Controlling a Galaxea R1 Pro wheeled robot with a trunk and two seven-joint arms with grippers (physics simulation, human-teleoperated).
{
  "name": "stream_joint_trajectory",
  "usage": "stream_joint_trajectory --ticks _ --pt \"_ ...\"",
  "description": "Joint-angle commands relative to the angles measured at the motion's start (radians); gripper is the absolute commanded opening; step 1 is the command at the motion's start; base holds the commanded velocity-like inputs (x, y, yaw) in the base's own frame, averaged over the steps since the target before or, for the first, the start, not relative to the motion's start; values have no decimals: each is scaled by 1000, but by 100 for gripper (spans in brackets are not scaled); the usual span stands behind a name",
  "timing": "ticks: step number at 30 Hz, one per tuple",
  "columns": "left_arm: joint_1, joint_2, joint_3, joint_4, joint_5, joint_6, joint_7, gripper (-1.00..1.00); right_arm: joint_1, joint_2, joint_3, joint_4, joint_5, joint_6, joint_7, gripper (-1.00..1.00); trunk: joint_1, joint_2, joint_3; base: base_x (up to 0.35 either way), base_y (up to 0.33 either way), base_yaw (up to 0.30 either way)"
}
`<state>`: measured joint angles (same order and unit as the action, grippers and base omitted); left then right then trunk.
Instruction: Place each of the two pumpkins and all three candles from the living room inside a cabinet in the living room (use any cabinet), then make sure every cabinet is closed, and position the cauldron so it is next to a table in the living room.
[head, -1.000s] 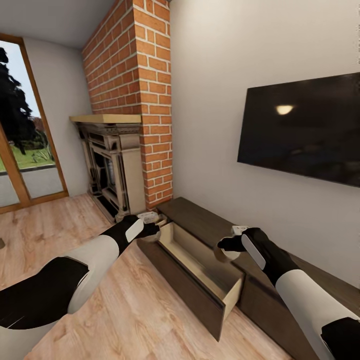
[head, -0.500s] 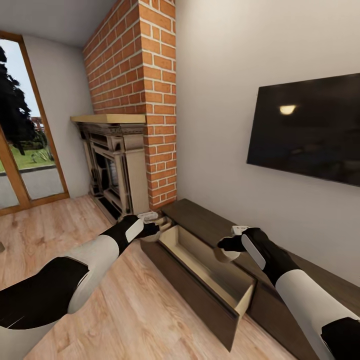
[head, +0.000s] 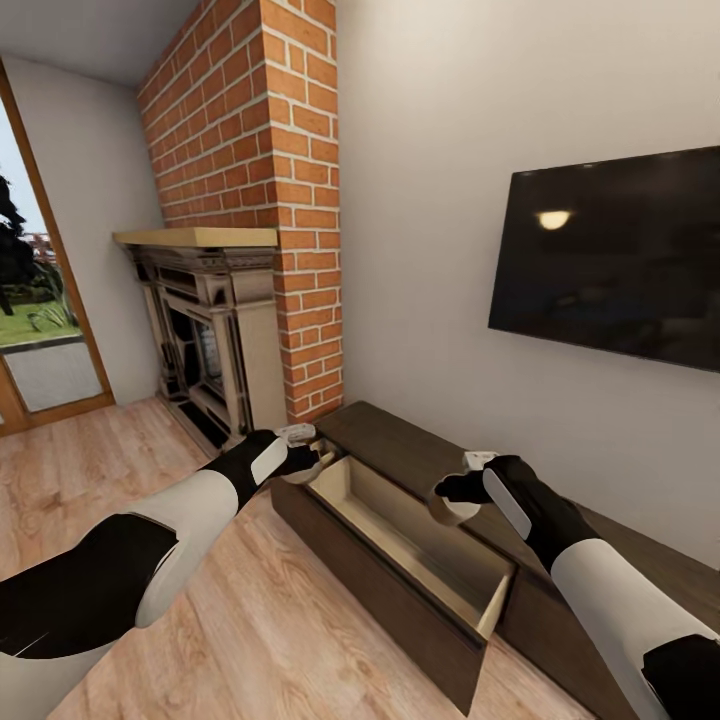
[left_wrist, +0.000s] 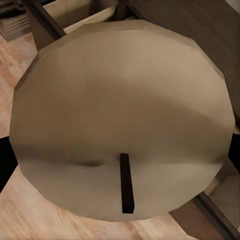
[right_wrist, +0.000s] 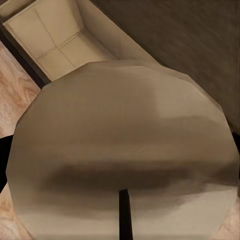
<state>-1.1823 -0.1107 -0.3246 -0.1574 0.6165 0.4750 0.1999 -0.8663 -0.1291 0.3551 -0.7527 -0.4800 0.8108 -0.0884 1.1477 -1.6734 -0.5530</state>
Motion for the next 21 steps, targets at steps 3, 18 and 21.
stream_joint_trajectory --ticks 3,18,21 --pt "0 0 -7 -2 9 4 7 -100 -1 -1 5 -1 -10 2 -10 -100 0 -1 -1 114 100 -3" --pt "0 0 -7 -2 9 5 7 -100 -1 -1 5 -1 -9 3 -10 -100 0 -1 -1 175 245 -111" --pt "0 0 -7 -2 9 5 7 -100 -1 -1 5 -1 -9 2 -10 -100 0 -1 -1 8 318 -291"
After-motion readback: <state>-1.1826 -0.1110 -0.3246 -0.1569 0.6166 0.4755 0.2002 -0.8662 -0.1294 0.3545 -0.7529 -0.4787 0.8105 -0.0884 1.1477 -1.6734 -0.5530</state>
